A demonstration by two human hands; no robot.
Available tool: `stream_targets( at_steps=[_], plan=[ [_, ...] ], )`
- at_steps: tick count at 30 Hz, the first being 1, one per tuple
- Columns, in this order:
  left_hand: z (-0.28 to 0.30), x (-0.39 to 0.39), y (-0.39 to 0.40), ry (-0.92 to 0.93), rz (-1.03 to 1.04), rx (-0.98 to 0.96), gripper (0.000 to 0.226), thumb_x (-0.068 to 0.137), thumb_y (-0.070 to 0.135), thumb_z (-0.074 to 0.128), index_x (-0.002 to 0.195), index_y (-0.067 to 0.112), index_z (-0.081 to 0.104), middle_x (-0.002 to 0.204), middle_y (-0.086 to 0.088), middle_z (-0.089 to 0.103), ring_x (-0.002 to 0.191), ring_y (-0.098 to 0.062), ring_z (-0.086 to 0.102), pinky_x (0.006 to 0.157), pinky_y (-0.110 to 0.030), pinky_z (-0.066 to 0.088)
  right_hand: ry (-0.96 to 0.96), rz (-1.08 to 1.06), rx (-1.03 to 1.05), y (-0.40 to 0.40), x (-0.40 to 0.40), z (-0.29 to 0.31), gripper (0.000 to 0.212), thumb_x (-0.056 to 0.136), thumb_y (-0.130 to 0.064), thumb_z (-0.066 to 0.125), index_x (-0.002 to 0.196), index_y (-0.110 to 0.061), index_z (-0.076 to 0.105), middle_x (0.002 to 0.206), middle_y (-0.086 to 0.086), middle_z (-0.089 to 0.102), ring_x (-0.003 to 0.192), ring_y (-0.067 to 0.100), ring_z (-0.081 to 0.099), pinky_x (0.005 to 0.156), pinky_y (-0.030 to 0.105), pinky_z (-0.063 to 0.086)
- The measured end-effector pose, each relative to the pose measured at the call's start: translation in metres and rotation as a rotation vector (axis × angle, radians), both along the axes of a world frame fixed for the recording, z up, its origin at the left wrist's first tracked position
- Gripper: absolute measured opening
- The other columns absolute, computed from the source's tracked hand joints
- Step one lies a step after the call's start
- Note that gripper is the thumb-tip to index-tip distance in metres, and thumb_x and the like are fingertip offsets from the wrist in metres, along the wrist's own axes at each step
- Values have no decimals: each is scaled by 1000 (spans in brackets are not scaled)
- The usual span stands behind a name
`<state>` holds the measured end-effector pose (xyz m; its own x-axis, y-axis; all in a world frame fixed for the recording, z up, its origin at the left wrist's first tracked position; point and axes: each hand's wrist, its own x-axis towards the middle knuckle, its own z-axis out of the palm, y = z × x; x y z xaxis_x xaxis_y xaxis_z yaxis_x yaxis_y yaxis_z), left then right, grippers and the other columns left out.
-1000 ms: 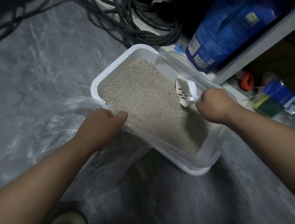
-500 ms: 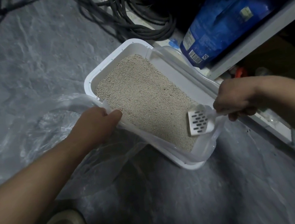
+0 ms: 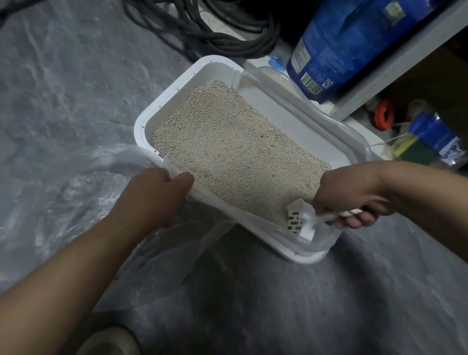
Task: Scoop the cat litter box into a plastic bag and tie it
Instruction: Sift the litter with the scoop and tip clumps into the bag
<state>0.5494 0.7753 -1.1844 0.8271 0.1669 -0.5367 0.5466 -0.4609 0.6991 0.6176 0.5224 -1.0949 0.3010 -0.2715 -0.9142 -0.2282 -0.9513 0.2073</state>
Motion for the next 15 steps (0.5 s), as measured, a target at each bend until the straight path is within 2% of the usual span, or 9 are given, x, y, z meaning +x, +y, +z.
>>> stream_targets(
  at_steps=[5,8,10,15],
  plan=[
    [1,0,-1,14,7,-6,37,94,34,54,74,5,67,73,-14,72,56,-32,68,70,-52,61,-66,-59,37,-11,-7,3,29,92,-19,49,67,-8,59,49,4,50,34,14,35,40,15,19],
    [1,0,-2,24,12,-12,38,94,35,54,77,4,67,76,-15,72,56,-33,69,68,-52,62,-133,-257,139,-19,-15,-7,22,91,-18,50,80,-4,63,58,8,52,39,14,35,39,17,20],
    [2,0,-2,24,17,-16,38,93,36,54,78,4,67,77,-15,72,55,-32,69,65,-49,62,-203,-364,215,-21,-21,-12,20,93,-14,51,84,0,62,58,10,52,39,14,34,35,14,21],
    [4,-1,-3,31,26,-27,36,94,34,53,79,4,67,77,-15,72,55,-33,69,62,-50,62,-243,-402,311,-22,-34,-19,27,96,-19,56,89,4,68,56,9,52,38,14,32,36,15,20]
  ],
)
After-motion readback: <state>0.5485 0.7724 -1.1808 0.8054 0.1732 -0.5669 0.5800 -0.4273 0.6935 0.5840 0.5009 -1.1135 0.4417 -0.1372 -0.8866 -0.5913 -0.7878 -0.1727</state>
